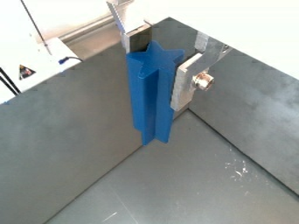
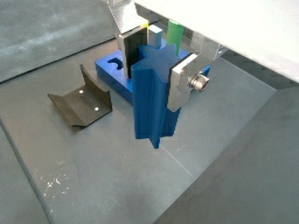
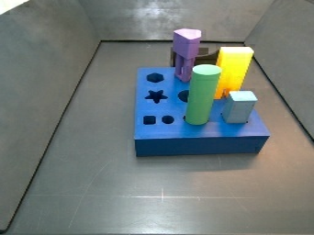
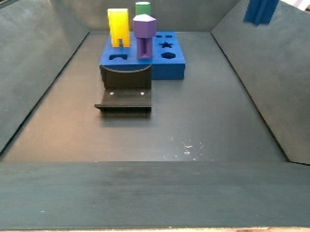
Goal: Pick up the star object. Move up. Move to above the board. Insert the star object.
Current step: Move to above the board.
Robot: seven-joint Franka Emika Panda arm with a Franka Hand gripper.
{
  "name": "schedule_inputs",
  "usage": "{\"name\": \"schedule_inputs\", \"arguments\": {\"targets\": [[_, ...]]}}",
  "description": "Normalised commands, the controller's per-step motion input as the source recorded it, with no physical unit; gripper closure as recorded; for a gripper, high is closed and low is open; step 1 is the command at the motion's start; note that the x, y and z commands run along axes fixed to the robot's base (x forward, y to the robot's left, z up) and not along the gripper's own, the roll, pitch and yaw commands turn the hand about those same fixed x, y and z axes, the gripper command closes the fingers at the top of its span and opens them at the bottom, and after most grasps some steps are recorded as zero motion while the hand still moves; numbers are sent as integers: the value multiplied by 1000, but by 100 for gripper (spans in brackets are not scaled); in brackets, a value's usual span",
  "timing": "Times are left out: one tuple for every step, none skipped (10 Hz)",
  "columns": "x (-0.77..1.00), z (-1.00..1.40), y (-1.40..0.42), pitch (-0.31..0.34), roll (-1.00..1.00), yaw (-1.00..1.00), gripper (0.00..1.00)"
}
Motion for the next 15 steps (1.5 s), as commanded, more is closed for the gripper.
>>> {"name": "schedule_inputs", "arguments": {"targets": [[515,144,-1000,240,222,-440,100],[520,136,-1000,239,215,-399,100],[530,134,-1000,250,187,-289,100],[551,138,-1000,236,30,-134,100],[556,143,-1000,211,-44,-40,100],[559,143,-1000,160,-32,-2,100],[563,145,-1000,127,-3,8,100],[571,149,-1000,132,-6,7,100],[583,152,-1000,142,-19,8,100],[601,158,-1000,147,0,11,100],[605,159,-1000,139,5,12,100],[641,167,-1000,144,22,8,100],[577,149,-865,139,34,8,100],[313,79,-408,151,79,7,100],[230,64,-265,132,78,12,100]]}}
